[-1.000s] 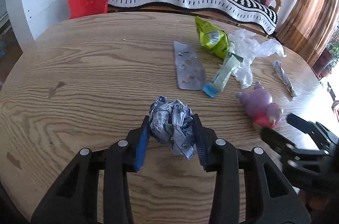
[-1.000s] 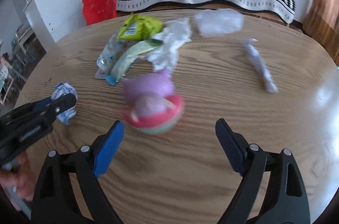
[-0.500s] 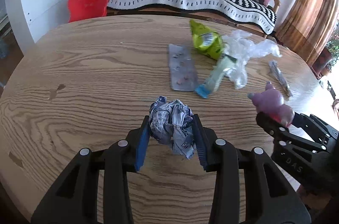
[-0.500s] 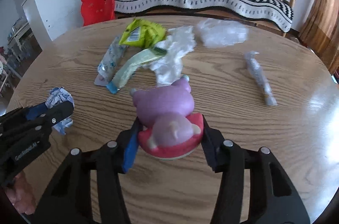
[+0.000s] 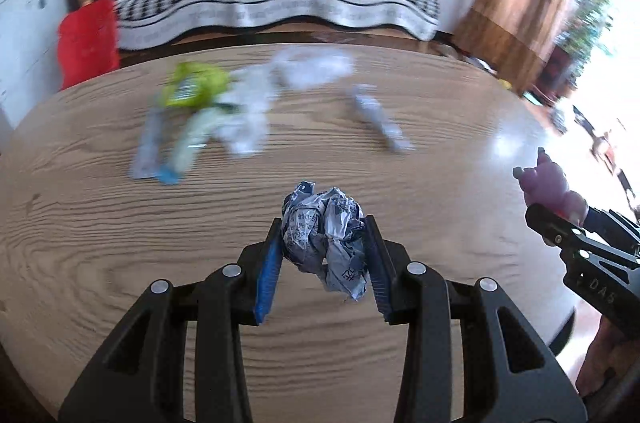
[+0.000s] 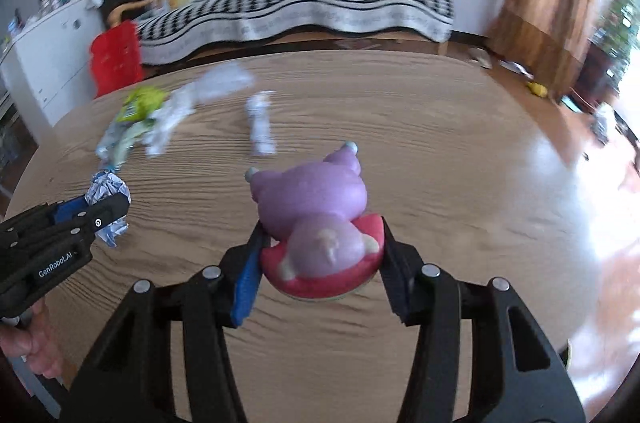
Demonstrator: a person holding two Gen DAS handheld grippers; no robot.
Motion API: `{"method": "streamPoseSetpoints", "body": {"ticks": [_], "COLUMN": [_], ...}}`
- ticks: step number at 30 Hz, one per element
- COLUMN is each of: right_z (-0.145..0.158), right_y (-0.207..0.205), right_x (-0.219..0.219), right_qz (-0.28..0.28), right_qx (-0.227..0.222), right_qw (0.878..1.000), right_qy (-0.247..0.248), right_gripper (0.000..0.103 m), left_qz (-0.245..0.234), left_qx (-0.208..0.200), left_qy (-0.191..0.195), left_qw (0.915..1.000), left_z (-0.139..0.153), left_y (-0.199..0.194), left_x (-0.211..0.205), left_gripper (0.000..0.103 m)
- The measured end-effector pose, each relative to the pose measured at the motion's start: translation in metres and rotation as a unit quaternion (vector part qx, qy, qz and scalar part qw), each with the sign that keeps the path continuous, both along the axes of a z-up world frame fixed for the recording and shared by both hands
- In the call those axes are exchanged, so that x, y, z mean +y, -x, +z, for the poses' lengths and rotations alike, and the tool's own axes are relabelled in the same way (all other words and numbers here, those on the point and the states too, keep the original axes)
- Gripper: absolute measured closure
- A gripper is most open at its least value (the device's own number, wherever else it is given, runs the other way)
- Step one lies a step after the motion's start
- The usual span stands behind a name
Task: Collect trash
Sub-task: 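Carry foil paper and pink toy to the bin and open both tools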
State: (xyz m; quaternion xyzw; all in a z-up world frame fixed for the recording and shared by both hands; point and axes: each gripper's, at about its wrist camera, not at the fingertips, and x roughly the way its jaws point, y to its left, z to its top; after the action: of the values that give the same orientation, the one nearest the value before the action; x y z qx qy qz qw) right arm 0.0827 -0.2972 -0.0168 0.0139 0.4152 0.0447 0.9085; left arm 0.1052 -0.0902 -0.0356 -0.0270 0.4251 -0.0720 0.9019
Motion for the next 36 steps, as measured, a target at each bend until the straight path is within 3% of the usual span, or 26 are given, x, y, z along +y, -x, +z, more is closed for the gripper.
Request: {"method": "streamPoseSetpoints", "body": {"ticks": [9, 14, 20, 30, 36], "right_z": [0.003, -0.003, -0.023, -0.067, -0.078], "right_y": [0.062, 0.104, 0.148, 0.190, 0.193], "right_x": [-0.149, -0.228, -0.306, -0.366, -0.375], "right_qz": [-0.112, -0.177, -0.249, -0.298, -0.301], "right_qx": [-0.001, 0.002, 0.031, 0.101, 0.122], "right_qw": [0.994, 0.984, 0.967, 0.947, 0.943], "right_qy": [-0.004, -0.012, -0.039, -0.063, -0.073], "right_gripper": [0.051, 0.051, 0.051, 0.051, 0.051], "left_qz": [-0.127, -0.209, -0.277, -0.341, -0.355], "left_qx": [-0.010, -0.010, -0.005, 0.013, 0.018], "left_qy": [0.022, 0.024, 0.026, 0.023, 0.019], "left_qw": [0.9916, 0.9775, 0.9604, 0.9398, 0.9346], "left_z": [0.005, -0.003, -0.020, -0.049, -0.056], "left_y": [0.033, 0.061, 0.084, 0.110, 0.105], "left_x": [-0.157, -0.237, -0.301, -0.374, -0.392], "left_gripper": [0.064, 0.064, 0.064, 0.064, 0.064]}}
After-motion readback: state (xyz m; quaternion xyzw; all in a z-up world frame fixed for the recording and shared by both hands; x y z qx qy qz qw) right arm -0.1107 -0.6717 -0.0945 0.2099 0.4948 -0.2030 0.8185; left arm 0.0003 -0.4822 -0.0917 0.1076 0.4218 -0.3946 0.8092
